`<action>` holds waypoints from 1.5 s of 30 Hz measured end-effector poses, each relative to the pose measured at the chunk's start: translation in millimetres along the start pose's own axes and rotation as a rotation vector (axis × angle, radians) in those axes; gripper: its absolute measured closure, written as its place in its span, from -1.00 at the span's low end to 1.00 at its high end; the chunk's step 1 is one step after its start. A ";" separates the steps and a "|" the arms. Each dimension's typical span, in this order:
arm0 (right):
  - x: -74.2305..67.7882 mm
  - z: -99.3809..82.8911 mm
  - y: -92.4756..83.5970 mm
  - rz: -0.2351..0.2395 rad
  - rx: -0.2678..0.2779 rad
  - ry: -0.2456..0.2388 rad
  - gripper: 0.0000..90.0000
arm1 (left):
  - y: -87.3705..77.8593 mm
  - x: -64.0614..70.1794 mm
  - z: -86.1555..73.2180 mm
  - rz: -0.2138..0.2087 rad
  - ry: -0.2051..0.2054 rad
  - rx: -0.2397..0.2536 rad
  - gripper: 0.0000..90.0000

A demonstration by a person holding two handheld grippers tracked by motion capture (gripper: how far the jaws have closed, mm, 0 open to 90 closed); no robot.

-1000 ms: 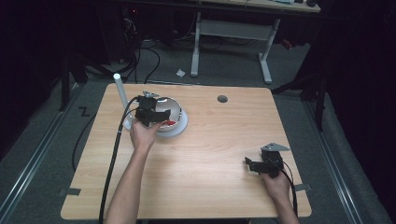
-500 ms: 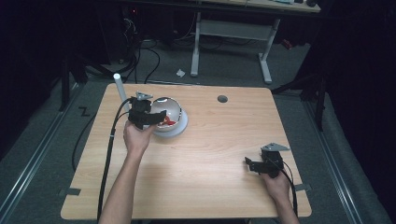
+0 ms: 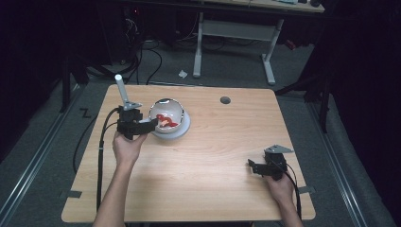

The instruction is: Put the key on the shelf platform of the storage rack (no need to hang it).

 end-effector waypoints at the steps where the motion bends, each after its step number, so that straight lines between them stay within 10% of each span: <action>1: 0.0 0.0 0.0 0.000 0.000 0.000 -0.64 | -2.7 -1.6 1.6 0.001 -0.001 0.001 -0.25; 45: -0.1 0.0 0.0 -0.001 0.001 -0.002 -0.64 | -56.0 -30.3 22.9 -0.055 -0.065 0.003 -0.28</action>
Point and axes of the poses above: each handheld gripper's, and its own axes: y roughly forward along the jaws, z roughly out of its top, x roughly to its right, the point moved 1 cm from there along y, roughly forward along the jaws, and after that the axes turned 14 degrees about x, right-handed, at the moved point
